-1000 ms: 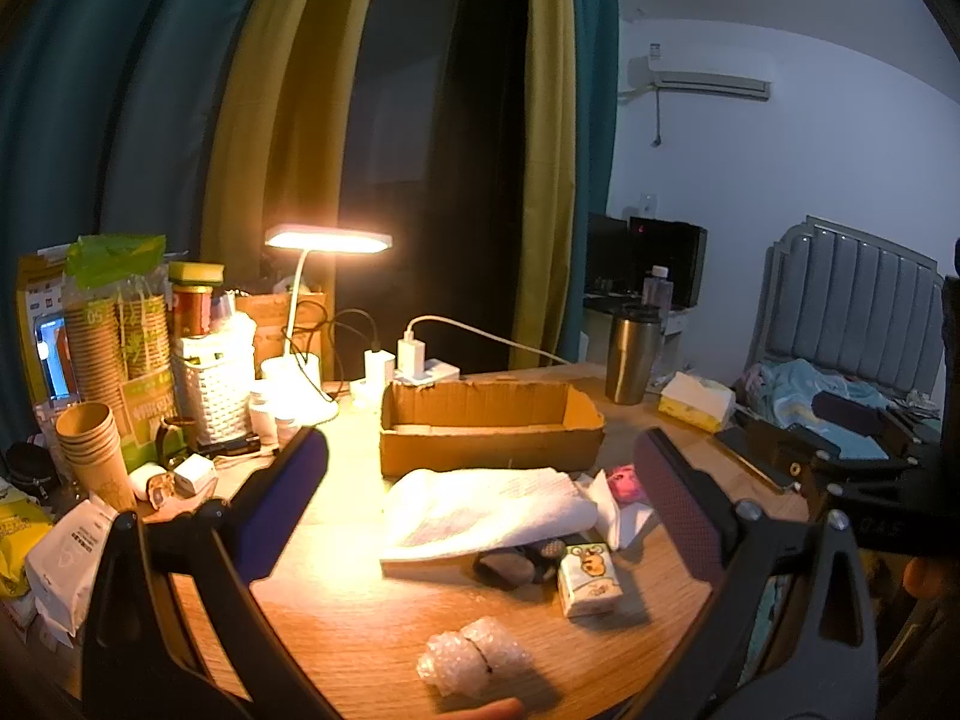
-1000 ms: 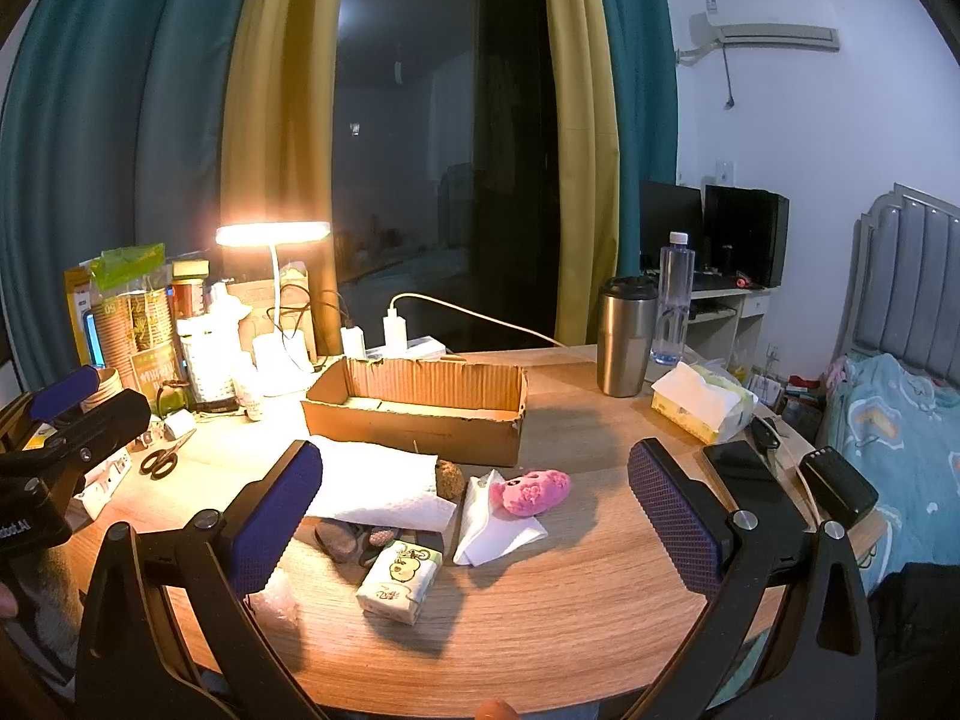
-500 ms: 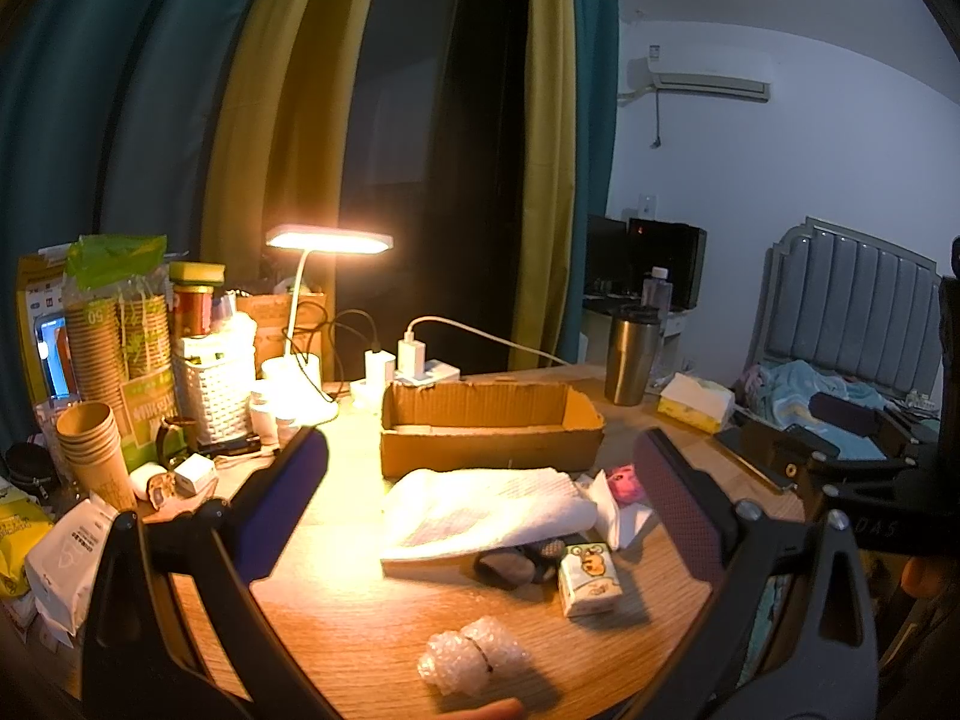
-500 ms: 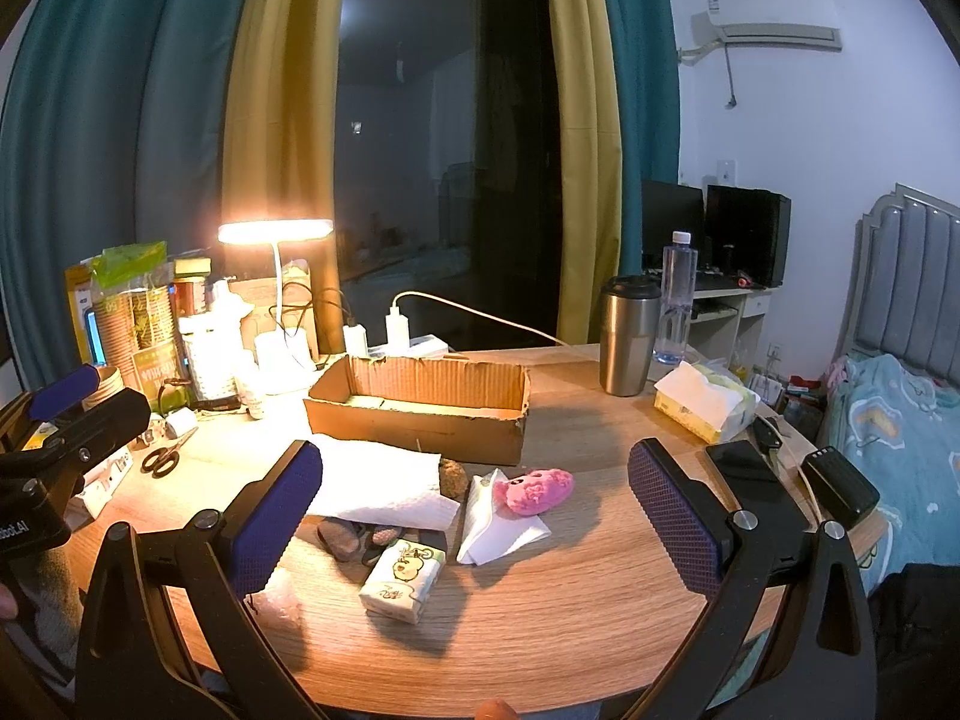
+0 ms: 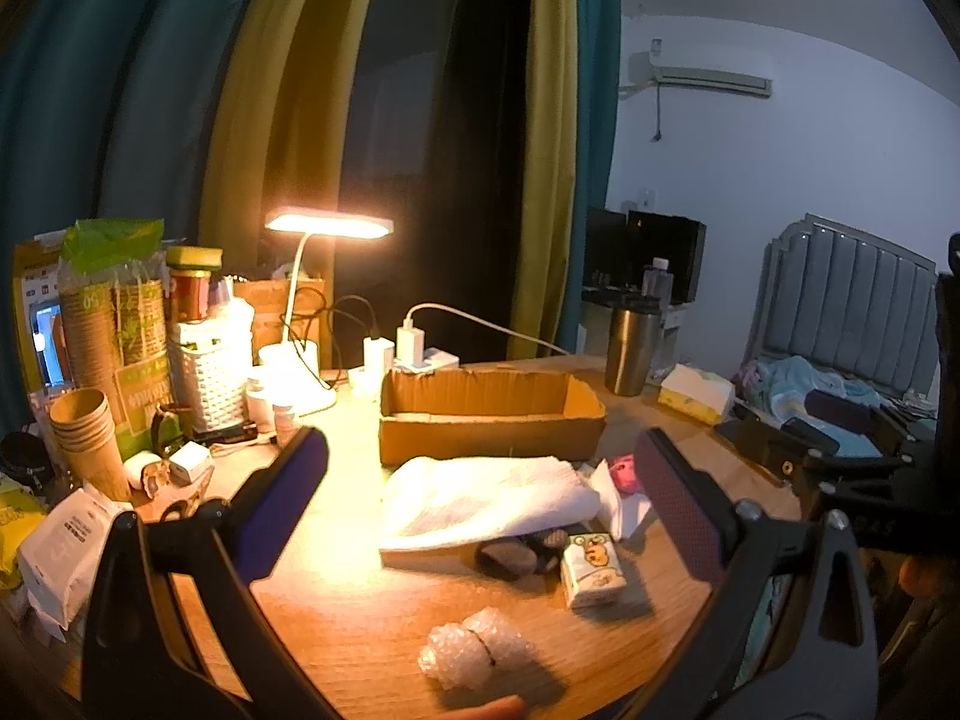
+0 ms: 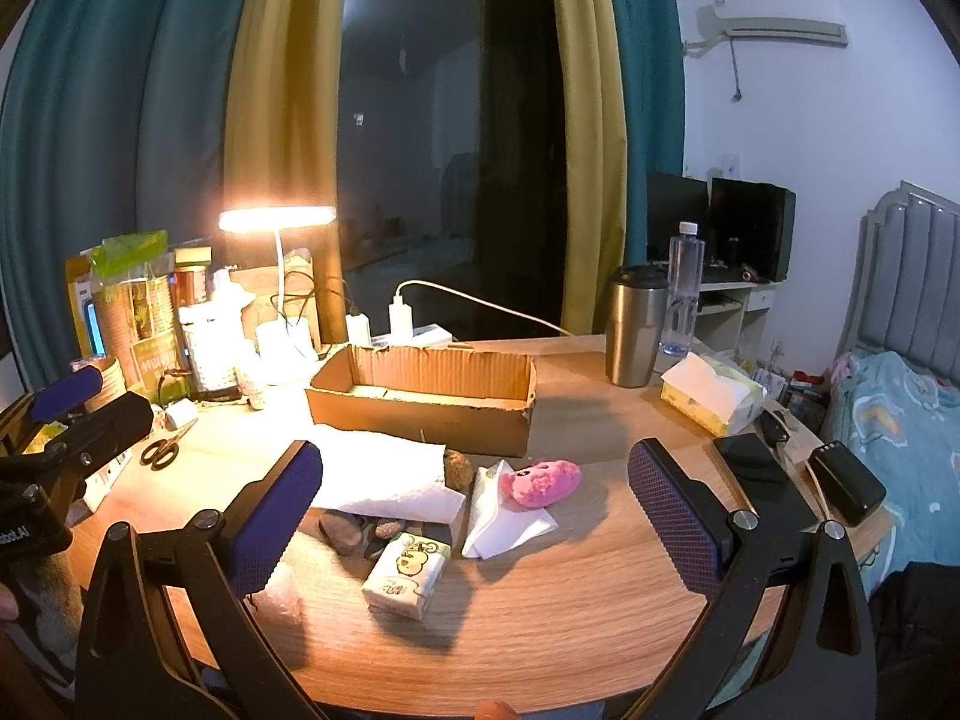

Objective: Organize soft objects

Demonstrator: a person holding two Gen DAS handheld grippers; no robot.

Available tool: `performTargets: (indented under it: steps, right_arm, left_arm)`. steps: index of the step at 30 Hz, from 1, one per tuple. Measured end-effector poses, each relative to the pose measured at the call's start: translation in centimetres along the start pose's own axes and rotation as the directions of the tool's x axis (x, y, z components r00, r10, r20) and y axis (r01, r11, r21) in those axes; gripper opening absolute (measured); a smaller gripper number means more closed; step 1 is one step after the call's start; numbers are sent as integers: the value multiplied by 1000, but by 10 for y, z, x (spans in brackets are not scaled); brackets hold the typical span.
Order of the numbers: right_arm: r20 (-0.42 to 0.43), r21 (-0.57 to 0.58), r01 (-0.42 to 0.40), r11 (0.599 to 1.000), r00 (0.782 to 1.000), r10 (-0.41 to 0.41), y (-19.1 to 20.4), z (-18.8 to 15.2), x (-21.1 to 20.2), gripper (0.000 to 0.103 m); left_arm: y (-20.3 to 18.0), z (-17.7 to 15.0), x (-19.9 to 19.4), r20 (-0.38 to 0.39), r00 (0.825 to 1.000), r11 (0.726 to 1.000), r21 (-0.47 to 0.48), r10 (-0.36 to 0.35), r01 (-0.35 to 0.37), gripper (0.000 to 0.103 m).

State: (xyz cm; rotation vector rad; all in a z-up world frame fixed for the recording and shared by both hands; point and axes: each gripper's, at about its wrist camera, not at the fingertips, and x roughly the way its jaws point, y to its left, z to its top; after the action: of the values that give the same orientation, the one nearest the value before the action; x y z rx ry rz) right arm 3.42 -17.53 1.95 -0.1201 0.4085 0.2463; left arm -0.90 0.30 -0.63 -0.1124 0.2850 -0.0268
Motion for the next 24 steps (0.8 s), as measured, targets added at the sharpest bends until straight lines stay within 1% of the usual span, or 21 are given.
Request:
performTargets:
  steps: [4,8,13,16,19,24]
  right_arm:
    - [-25,1,-7,1000,1000,7,0,-2,7,103]
    - [-57,4,-11,1000,998,11,0,-7,15,103]
    - [-109,6,-16,1000,994,16,-1,-16,29,103]
    - [-145,12,-19,1000,989,21,-1,-25,40,103]
    - [-176,12,-25,1000,984,26,-1,-32,50,103]
    - [-223,16,-38,999,974,40,2,-44,69,103]
  left_arm:
    - [2,-8,6,-26,1000,1000,4,1,-1,102]
    - [4,-22,17,-72,997,1000,16,9,-8,102]
    - [6,-47,34,-164,986,999,32,12,-7,102]
    - [7,-63,46,-228,974,999,36,3,5,102]
    - [8,-74,55,-266,964,999,37,5,5,102]
    - [9,-93,73,-352,936,999,42,5,11,102]
